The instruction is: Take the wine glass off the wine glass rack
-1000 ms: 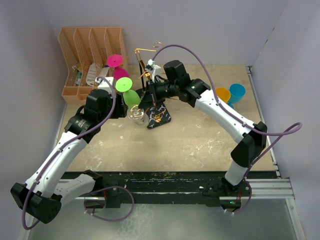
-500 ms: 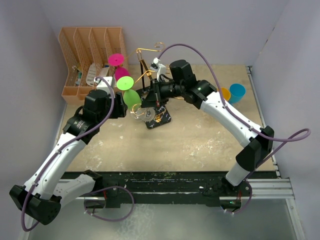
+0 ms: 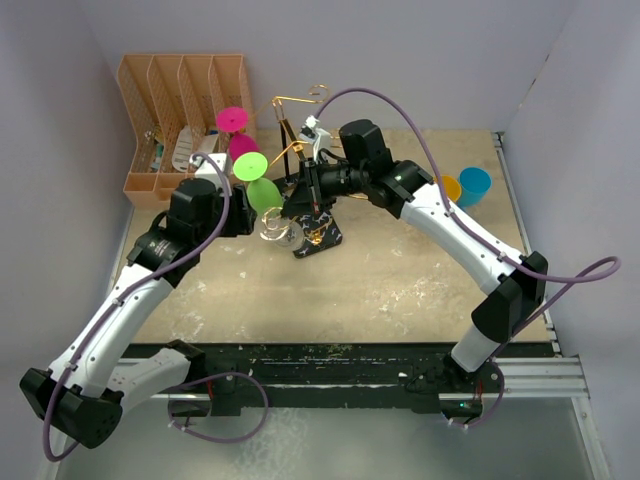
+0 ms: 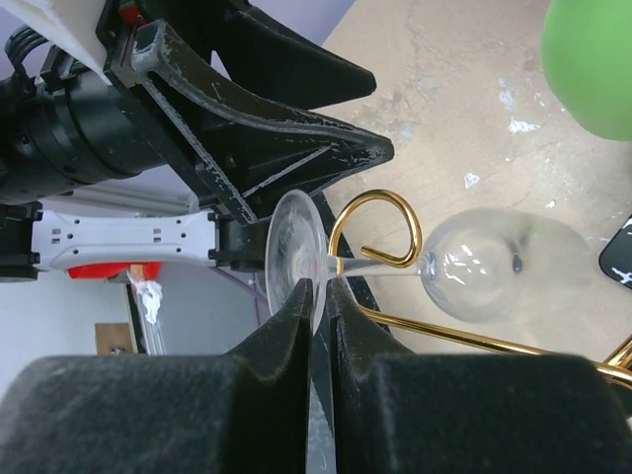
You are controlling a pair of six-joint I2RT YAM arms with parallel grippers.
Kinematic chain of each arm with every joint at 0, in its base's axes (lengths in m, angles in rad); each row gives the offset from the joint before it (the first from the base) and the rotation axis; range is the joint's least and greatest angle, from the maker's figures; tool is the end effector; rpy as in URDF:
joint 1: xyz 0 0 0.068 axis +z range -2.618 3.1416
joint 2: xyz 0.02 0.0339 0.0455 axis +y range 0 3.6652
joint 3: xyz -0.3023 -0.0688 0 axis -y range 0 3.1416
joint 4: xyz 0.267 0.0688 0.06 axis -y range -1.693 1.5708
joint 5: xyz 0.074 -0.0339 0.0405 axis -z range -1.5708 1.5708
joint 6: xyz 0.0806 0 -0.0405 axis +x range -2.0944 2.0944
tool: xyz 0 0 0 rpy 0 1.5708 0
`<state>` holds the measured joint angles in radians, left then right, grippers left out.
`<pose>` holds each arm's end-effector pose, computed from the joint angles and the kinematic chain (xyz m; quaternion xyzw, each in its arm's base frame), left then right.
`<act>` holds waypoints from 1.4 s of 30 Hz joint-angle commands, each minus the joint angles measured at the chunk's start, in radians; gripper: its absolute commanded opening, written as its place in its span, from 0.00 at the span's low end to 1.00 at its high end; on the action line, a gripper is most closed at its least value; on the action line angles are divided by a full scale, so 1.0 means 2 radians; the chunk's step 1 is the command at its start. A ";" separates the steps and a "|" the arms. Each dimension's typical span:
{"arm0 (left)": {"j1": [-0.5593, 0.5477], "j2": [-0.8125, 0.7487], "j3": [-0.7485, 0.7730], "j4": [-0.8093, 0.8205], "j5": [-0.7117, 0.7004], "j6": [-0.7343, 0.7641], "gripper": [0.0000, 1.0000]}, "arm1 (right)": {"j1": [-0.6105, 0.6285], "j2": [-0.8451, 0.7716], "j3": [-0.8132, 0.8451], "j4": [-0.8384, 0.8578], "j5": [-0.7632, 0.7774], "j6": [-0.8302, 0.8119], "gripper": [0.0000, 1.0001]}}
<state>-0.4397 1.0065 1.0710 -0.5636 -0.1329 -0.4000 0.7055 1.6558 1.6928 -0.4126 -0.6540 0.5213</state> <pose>0.2362 -0.0993 0.3724 -0.0169 0.8584 -0.1555 0.4885 0.3021 0.3217 0.4339 -0.2520 0.7629 0.5239 0.2828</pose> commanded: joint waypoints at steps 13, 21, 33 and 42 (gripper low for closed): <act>-0.009 0.017 0.032 0.025 0.018 -0.004 0.56 | 0.002 0.004 -0.004 0.016 -0.034 -0.014 0.21; -0.013 0.018 0.034 0.023 0.016 -0.004 0.56 | 0.002 0.011 0.006 0.025 -0.035 -0.005 0.24; -0.016 0.018 0.032 0.024 0.016 -0.001 0.55 | 0.005 0.017 0.011 0.040 -0.036 0.007 0.24; -0.019 0.019 0.031 0.023 0.014 0.000 0.55 | 0.005 0.013 0.003 0.058 -0.053 0.021 0.05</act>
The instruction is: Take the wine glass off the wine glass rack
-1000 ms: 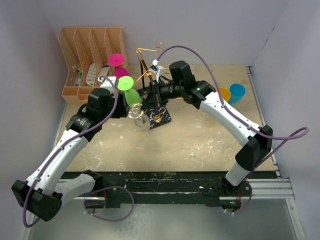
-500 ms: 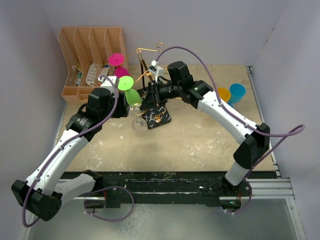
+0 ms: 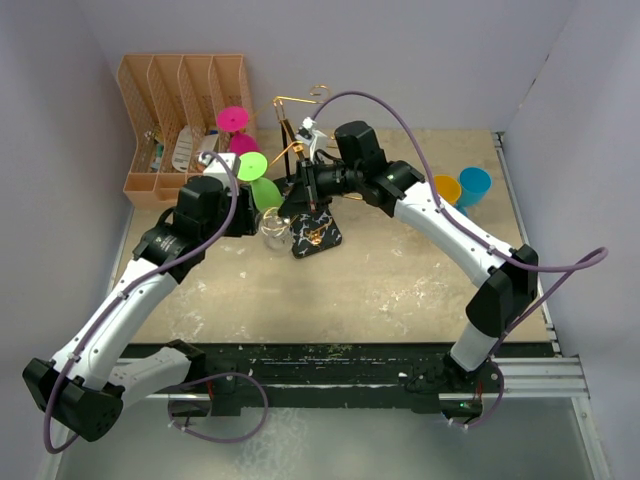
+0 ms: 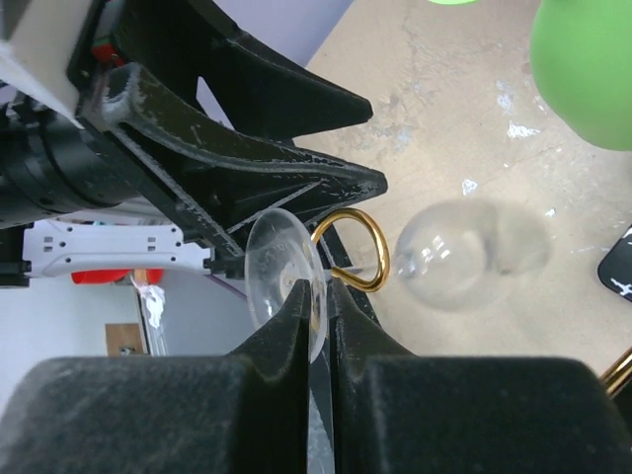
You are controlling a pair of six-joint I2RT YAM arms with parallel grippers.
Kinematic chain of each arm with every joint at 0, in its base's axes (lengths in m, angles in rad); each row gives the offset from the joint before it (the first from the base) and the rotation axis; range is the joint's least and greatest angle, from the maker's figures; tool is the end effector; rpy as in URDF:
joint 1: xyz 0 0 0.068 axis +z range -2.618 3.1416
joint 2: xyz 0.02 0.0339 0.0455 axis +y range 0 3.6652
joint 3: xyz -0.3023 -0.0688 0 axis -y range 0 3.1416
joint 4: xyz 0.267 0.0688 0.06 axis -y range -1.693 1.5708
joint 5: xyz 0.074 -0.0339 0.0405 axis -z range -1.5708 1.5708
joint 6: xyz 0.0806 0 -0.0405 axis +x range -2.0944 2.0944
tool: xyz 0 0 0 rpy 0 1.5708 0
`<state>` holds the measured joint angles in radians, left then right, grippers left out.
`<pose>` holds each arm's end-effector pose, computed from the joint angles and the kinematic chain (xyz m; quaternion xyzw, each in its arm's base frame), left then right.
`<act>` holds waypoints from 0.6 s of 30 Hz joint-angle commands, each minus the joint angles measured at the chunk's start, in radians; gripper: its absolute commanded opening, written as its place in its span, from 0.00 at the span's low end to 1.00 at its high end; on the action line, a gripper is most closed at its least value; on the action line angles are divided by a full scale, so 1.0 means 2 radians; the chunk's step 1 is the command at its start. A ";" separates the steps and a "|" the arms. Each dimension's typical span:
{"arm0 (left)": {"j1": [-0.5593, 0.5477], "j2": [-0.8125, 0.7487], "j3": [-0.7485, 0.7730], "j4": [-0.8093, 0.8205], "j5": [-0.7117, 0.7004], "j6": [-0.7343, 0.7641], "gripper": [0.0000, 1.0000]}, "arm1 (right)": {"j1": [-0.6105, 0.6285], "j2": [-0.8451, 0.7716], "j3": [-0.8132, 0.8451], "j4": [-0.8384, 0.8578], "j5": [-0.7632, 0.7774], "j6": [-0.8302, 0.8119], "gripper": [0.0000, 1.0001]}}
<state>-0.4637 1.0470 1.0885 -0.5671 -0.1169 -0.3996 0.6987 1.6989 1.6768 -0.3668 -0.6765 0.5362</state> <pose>0.2424 -0.1107 0.3690 -0.0014 0.8655 -0.1625 0.4738 0.3148 0.3303 0.4155 -0.2479 0.7658 0.5290 0.2690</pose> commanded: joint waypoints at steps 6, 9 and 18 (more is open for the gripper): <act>-0.007 -0.010 0.024 0.011 -0.013 0.007 0.56 | 0.008 -0.017 0.003 0.036 -0.043 0.031 0.00; -0.007 -0.019 0.024 0.000 -0.031 0.009 0.56 | 0.008 -0.025 -0.001 0.037 -0.040 0.031 0.00; -0.007 -0.045 0.038 -0.033 -0.079 0.014 0.58 | -0.001 -0.042 -0.006 0.039 -0.018 0.037 0.00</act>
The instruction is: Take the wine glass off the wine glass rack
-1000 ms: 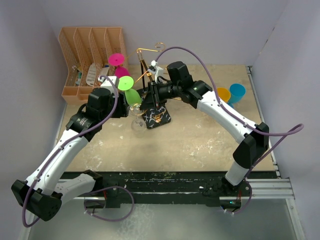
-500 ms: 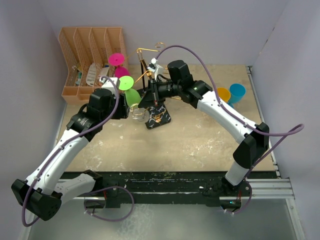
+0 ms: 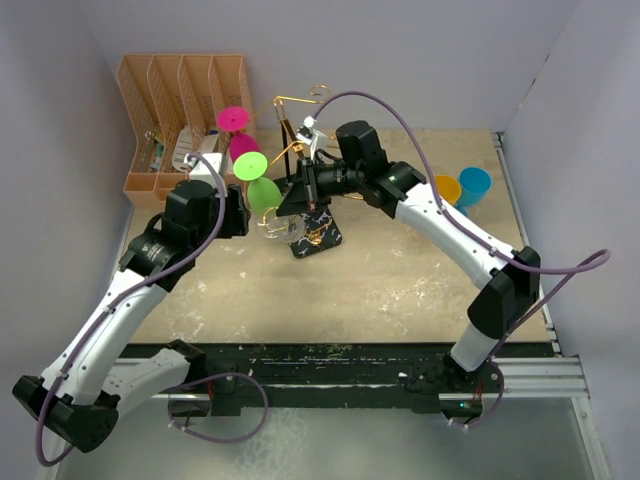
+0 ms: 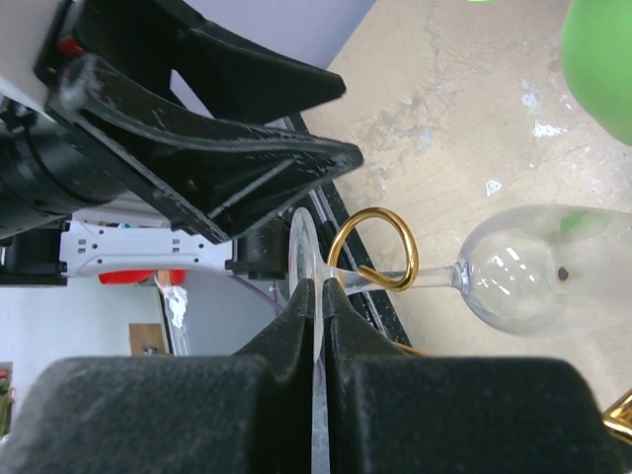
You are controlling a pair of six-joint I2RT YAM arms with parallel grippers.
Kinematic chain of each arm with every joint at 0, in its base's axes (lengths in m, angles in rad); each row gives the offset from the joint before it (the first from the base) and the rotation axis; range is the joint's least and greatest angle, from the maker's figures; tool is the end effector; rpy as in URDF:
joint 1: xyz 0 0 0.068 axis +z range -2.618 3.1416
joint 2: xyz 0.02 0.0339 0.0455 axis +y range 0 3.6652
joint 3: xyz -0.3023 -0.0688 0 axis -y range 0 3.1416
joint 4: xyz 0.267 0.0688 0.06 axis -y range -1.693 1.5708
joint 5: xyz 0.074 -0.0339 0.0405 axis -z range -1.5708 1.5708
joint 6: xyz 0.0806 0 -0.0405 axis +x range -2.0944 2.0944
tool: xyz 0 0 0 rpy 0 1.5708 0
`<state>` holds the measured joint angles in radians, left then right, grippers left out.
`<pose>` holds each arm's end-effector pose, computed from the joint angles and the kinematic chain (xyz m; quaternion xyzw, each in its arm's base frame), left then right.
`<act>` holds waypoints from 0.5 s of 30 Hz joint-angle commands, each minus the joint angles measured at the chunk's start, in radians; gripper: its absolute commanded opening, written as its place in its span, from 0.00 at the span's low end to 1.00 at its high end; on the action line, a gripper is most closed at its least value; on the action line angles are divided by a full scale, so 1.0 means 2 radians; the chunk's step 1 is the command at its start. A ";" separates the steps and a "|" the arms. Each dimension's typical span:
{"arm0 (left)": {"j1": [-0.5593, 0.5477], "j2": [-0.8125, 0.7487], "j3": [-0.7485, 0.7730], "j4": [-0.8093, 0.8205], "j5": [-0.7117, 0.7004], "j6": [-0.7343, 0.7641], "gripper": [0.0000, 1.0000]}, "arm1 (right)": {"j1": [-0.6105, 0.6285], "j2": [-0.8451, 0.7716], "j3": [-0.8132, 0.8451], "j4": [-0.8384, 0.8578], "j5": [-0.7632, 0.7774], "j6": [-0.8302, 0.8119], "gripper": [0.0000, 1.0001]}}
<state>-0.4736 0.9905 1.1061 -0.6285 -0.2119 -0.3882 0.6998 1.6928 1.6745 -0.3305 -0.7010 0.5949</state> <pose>0.2264 -0.0970 0.3817 -0.0167 0.8600 -0.1266 0.4941 0.3125 0.3311 0.4223 -0.2370 0.7579 0.5493 0.2602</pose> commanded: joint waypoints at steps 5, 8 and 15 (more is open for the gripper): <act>-0.003 -0.026 0.034 -0.013 -0.048 0.013 0.58 | -0.019 -0.056 -0.015 0.035 0.001 0.019 0.00; -0.003 -0.029 0.036 -0.018 -0.053 0.014 0.58 | -0.028 -0.063 -0.021 0.040 0.001 0.024 0.00; -0.003 -0.038 0.047 -0.027 -0.059 0.012 0.58 | -0.047 -0.068 -0.028 0.052 0.006 0.028 0.00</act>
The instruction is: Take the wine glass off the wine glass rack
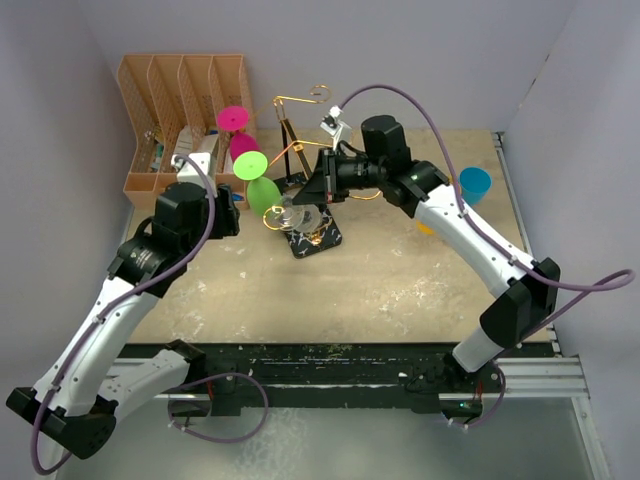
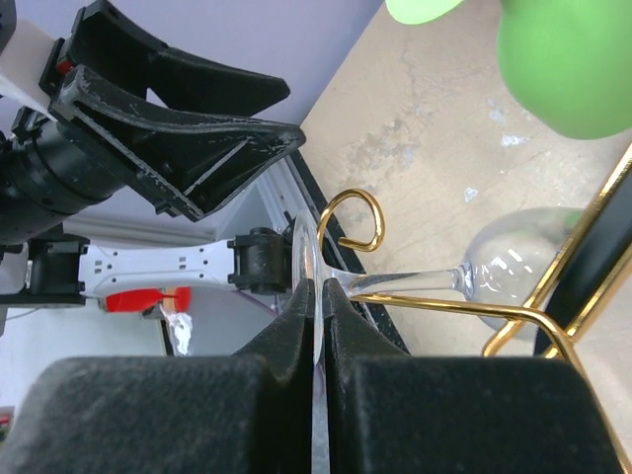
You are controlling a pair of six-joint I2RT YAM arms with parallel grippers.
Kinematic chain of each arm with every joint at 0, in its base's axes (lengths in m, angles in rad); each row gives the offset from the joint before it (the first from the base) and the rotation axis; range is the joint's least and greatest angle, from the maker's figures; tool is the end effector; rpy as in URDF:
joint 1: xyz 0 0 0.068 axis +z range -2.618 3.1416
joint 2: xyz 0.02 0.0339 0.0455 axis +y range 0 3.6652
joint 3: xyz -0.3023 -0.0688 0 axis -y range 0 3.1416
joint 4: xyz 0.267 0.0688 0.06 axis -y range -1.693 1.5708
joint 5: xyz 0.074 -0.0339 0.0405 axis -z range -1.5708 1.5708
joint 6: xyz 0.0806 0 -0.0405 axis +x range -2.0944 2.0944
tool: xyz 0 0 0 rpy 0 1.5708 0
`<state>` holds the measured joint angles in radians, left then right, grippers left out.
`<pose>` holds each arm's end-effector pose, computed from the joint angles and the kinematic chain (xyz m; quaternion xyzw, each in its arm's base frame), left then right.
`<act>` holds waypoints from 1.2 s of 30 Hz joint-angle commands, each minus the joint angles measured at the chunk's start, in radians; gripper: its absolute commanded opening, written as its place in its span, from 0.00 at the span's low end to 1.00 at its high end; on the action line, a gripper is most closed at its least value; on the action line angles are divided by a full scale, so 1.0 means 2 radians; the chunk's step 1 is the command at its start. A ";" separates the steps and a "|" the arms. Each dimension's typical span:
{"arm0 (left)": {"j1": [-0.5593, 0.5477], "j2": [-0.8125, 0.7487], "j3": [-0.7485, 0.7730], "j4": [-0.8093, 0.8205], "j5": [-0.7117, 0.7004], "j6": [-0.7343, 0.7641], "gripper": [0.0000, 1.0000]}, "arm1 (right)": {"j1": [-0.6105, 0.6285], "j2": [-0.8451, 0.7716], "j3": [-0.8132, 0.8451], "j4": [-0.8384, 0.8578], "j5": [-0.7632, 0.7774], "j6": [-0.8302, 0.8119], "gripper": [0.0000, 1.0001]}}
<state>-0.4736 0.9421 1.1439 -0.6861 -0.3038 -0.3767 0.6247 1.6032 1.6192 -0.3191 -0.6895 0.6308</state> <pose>0.2115 -0.0813 0.4000 -0.0371 0.8490 -0.0928 0.5189 0.3154 0.2906 0.4393 -0.1978 0.7590 0.5478 0.2912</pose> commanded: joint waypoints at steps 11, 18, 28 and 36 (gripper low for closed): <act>-0.003 -0.040 0.044 -0.023 -0.030 -0.001 0.59 | -0.014 0.031 0.054 0.106 -0.021 0.039 0.00; -0.003 -0.062 0.052 -0.046 -0.034 -0.008 0.60 | -0.013 0.066 0.082 0.151 -0.045 0.062 0.00; -0.002 -0.094 0.091 -0.088 -0.029 -0.026 0.59 | 0.000 0.058 0.079 0.200 -0.078 0.093 0.00; -0.003 -0.094 0.126 -0.106 -0.011 -0.034 0.59 | 0.001 0.022 0.097 0.143 -0.053 0.067 0.00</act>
<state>-0.4736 0.7475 1.3453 -0.8890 -0.3473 -0.4248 0.6247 1.7611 1.7359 -0.0475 -0.7979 0.7933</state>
